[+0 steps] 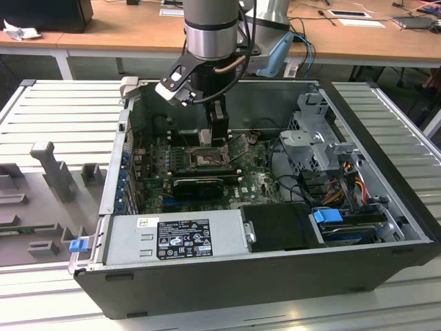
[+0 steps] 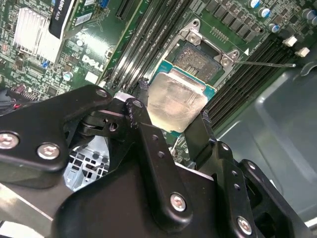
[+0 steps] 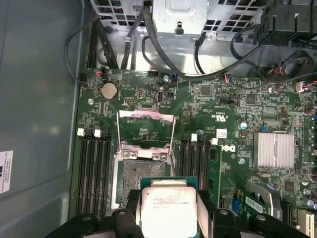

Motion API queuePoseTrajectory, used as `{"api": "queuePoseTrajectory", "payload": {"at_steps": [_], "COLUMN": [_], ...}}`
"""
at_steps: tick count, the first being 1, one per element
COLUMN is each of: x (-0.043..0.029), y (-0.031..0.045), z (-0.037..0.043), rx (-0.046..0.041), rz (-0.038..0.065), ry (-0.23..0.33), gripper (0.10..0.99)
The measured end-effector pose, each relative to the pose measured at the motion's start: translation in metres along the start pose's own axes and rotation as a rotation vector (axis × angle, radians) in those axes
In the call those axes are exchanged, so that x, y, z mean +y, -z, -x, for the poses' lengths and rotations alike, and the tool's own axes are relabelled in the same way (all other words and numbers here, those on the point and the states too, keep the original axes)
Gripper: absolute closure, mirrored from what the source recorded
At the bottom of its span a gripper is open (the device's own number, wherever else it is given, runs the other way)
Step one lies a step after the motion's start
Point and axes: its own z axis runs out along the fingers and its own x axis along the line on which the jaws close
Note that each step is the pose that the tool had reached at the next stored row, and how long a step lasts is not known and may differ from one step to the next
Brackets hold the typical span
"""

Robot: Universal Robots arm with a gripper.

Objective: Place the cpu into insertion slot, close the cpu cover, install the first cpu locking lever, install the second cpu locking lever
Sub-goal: 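Place the cpu into insertion slot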

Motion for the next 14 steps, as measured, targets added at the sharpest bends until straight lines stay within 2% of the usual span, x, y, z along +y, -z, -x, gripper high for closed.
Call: {"api": "queuePoseTrajectory", "payload": {"at_steps": [14], "x": [-0.0007], "y": [-0.0078], "z": [0.0], "rx": [0.0001], "rz": [0.0], "ry": [0.0], "gripper": [0.549]}}
